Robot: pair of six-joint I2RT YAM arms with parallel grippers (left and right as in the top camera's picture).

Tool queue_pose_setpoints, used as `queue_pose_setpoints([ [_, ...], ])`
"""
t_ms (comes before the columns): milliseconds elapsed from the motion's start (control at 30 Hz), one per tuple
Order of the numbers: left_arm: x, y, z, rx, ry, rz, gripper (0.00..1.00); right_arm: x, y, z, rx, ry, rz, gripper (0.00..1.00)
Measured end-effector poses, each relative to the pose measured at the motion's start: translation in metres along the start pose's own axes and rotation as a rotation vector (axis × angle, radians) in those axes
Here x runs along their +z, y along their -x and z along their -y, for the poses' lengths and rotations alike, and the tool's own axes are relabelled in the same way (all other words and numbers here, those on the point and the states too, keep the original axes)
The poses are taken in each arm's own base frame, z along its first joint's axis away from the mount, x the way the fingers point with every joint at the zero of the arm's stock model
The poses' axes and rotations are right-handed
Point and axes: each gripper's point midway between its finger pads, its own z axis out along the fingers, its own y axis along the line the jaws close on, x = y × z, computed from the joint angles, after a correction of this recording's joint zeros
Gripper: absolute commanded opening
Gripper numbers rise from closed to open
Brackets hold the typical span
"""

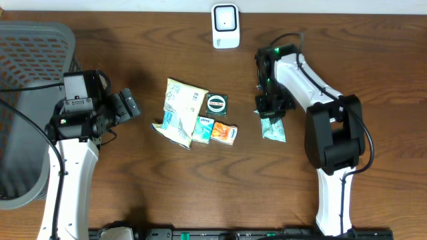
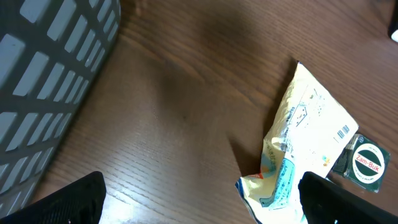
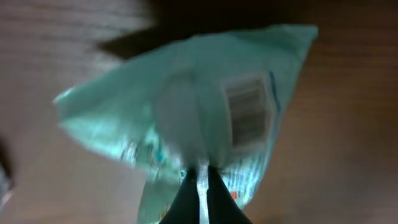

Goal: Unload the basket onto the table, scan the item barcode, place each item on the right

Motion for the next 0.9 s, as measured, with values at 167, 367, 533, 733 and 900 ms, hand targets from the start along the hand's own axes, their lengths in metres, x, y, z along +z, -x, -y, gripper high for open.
queue_pose_setpoints([
  [167, 0.000, 0.000, 0.000, 0.000, 0.000, 0.000, 0.98, 0.004, 0.001, -0.002, -0.004, -0.008, 0.041, 0.04],
  [367, 0.000, 0.000, 0.000, 0.000, 0.000, 0.000, 0.98, 0.002, 0.002, -0.008, -0.051, -0.024, 0.055, 0.19],
  [533, 0.000, 0.000, 0.000, 0.000, 0.000, 0.000, 0.98, -0.014, 0.016, -0.017, -0.074, -0.009, 0.093, 0.25],
  [733, 0.000, 0.000, 0.000, 0.000, 0.000, 0.000, 0.98, -0.036, 0.020, -0.046, -0.136, 0.070, 0.131, 0.31],
  [900, 0.000, 0.000, 0.000, 0.000, 0.000, 0.000, 0.98, -0.027, -0.004, -0.068, -0.180, 0.105, 0.048, 0.25],
])
